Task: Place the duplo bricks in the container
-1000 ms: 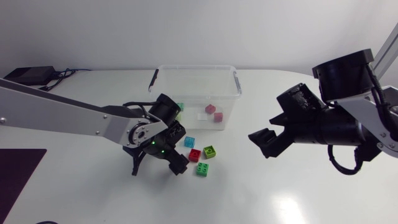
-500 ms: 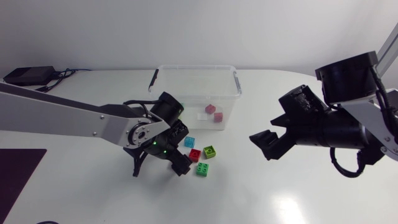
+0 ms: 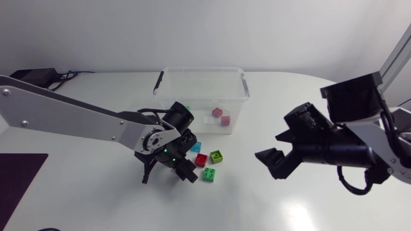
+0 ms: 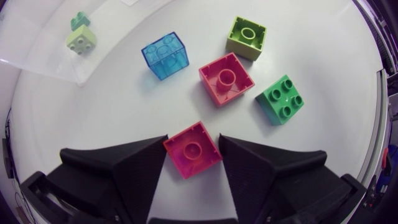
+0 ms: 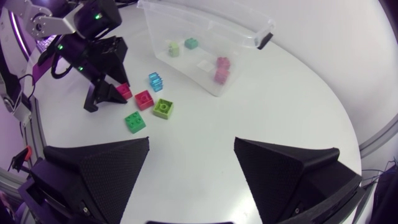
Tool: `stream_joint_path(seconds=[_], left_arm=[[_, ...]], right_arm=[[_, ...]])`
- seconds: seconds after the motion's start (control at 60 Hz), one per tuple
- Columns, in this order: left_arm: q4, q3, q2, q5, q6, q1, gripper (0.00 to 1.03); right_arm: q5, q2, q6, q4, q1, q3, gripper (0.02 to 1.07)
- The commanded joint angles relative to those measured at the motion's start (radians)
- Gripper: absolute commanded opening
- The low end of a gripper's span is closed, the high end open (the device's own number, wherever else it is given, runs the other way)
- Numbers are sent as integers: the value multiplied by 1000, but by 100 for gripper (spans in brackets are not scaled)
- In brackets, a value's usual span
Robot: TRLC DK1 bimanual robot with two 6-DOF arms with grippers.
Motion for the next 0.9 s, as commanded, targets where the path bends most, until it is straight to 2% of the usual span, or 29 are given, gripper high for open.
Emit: stream_joint_path(seconds=[0.0,0.233,0.6,0.883], left_arm=[[-11,5,33,-6,-22,-2,29],[-42,-21,-64,-6,-10,5,28],[-97,23,-308,-5,20,79,28],[-75,92,-404,38,30,154,28]], right_arm=[[-10,34,-9,26,56,-34,101],[-112,174,-45,49,117,35,101],[-198,427,-147,162,169,61,101],[-208,557,-184,201,215,104,101]])
